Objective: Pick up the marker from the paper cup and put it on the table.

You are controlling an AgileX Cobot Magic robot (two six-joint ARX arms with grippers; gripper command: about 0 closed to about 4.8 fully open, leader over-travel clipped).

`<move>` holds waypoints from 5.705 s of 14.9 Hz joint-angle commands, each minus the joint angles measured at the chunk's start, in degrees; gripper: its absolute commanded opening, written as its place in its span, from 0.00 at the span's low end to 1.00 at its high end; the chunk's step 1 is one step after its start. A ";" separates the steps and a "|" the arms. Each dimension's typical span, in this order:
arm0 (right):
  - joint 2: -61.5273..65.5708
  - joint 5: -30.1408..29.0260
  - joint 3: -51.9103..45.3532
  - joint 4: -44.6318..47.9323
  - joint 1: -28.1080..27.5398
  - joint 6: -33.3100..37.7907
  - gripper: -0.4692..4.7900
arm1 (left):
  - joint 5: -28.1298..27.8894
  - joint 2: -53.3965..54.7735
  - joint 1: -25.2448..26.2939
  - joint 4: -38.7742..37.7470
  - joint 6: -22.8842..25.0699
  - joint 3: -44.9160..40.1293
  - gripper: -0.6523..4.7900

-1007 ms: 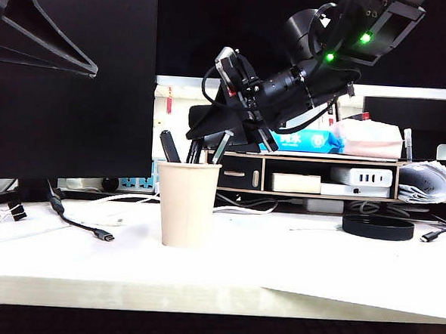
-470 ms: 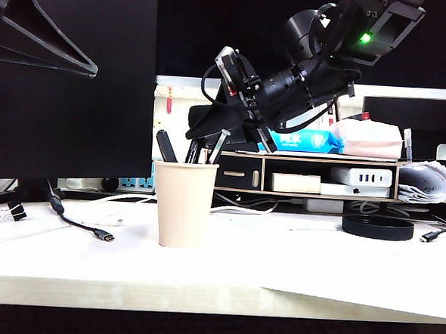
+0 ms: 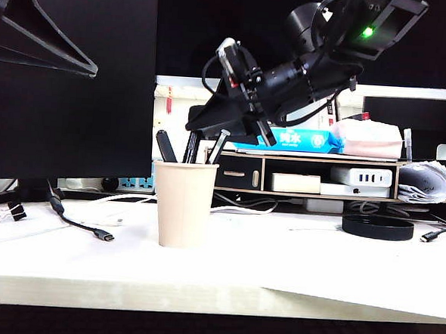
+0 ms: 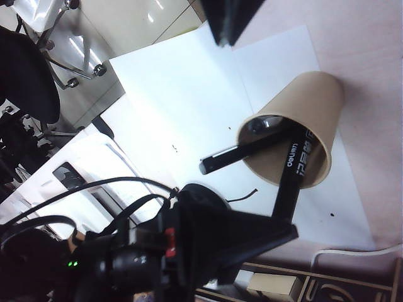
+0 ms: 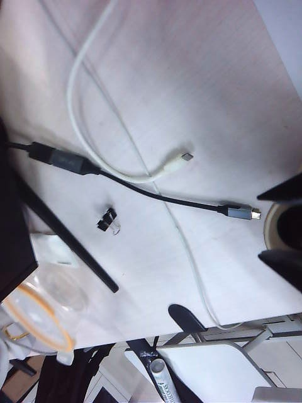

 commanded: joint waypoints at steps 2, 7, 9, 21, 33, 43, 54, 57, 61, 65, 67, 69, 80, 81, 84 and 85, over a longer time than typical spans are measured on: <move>-0.98 -0.46 0.24 0.81 -0.02 0.00 0.23 | 0.46 -0.15 0.02 0.66 0.20 0.37 0.11; -0.98 -2.10 0.24 -0.17 -0.02 -0.02 0.24 | 0.46 -0.15 0.02 0.66 0.20 0.37 0.11; -0.98 -3.23 0.24 -1.25 0.00 -0.37 0.28 | 0.44 -0.15 0.02 0.66 0.20 0.37 0.11; -0.94 -0.09 0.24 -1.73 0.07 -2.49 0.35 | 0.44 -0.15 0.02 0.66 0.22 0.37 0.11; -0.09 -0.17 0.24 -2.12 0.09 -3.26 0.49 | 0.26 -0.17 0.02 0.68 0.24 0.37 0.11; -0.39 0.07 0.48 1.01 0.04 -2.75 0.49 | 0.24 -0.15 0.02 0.66 0.24 0.37 0.11; -2.69 -0.09 0.44 -6.32 -0.11 -3.30 0.85 | 0.24 -0.15 0.02 0.68 0.26 0.37 0.11; -2.69 1.36 0.44 -6.71 -0.09 -3.48 0.85 | 0.24 -0.15 0.02 0.68 0.26 0.37 0.11; -1.92 1.53 0.44 -6.47 1.79 -3.43 0.85 | 0.24 -0.15 0.02 0.68 0.26 0.37 0.11; -1.38 4.26 0.44 -5.53 3.26 -3.89 0.78 | 0.28 -0.15 0.02 0.59 0.24 0.37 0.11; -1.38 6.16 0.44 -5.55 3.26 -3.89 0.64 | 0.28 -0.15 0.02 0.61 0.24 0.37 0.11; -1.38 6.21 0.44 -5.44 3.28 -3.89 0.50 | 0.28 -0.15 0.02 0.61 0.24 0.37 0.11; -1.38 5.81 0.44 -5.40 3.43 -3.85 0.24 | 0.24 -0.15 0.02 0.66 0.46 0.37 0.11; -1.38 5.81 0.44 -5.40 3.48 -3.85 0.24 | 0.24 -0.15 0.02 0.66 0.48 0.37 0.11; -1.38 4.85 0.46 -5.40 3.50 -3.82 0.18 | 0.24 -0.15 0.02 0.59 1.33 0.37 0.11; -1.38 4.85 0.46 -5.40 3.50 -3.85 0.18 | 0.24 -0.15 0.02 0.59 1.33 0.37 0.11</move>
